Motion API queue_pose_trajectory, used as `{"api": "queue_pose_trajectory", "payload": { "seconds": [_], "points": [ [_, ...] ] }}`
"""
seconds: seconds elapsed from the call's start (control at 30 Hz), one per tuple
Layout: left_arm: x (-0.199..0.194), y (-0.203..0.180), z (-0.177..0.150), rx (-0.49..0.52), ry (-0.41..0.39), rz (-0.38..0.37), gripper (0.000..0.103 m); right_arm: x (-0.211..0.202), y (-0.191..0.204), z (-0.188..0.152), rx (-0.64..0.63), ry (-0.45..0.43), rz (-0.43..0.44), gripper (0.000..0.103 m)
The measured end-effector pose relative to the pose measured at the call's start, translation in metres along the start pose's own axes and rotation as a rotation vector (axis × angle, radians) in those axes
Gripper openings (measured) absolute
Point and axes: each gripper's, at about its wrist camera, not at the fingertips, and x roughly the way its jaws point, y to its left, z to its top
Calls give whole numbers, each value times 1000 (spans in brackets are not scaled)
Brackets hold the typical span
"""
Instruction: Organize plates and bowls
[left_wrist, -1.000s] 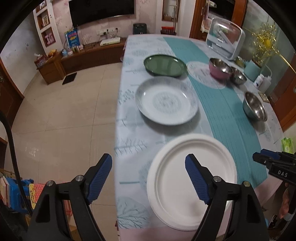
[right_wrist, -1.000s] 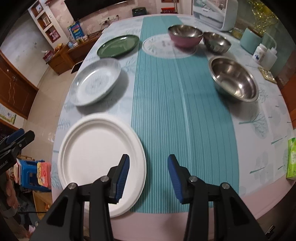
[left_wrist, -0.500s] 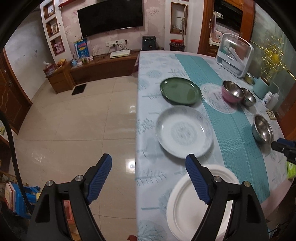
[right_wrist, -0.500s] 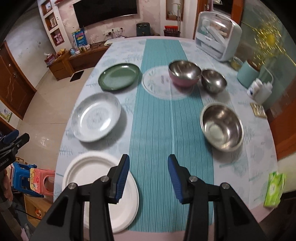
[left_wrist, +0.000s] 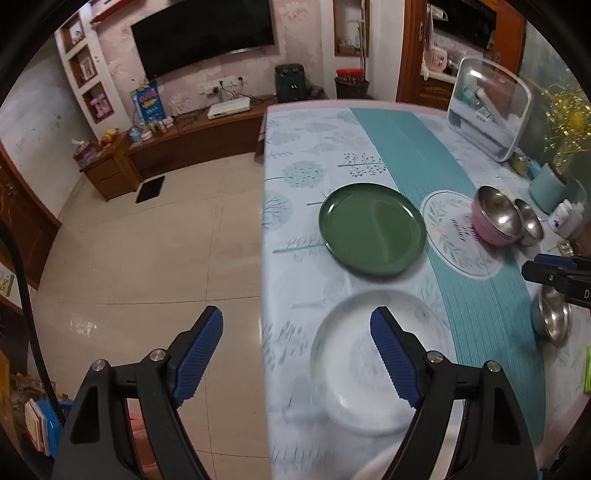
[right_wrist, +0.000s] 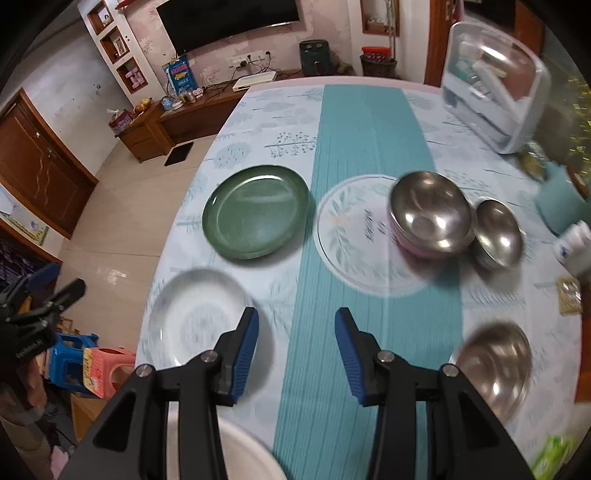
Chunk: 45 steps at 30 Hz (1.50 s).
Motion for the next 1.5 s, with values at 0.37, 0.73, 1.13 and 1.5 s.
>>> {"api": "queue_pose_trajectory", "payload": {
  "seconds": [0.37,0.73,1.13,1.5],
  "points": [
    [147,-14,58,-95,140,-46,81,123,-31,66,120,88,138,43],
    [218,-16,80,-172,193,-96,75,184,-30,79,139,93,184,42],
    [247,-22,94,-156,242,-183,23,197,-33,84,115,78,210,12],
    [229,-29,85,-91,220,-211,12,181,-44,77,125,54,228,11]
  ]
}}
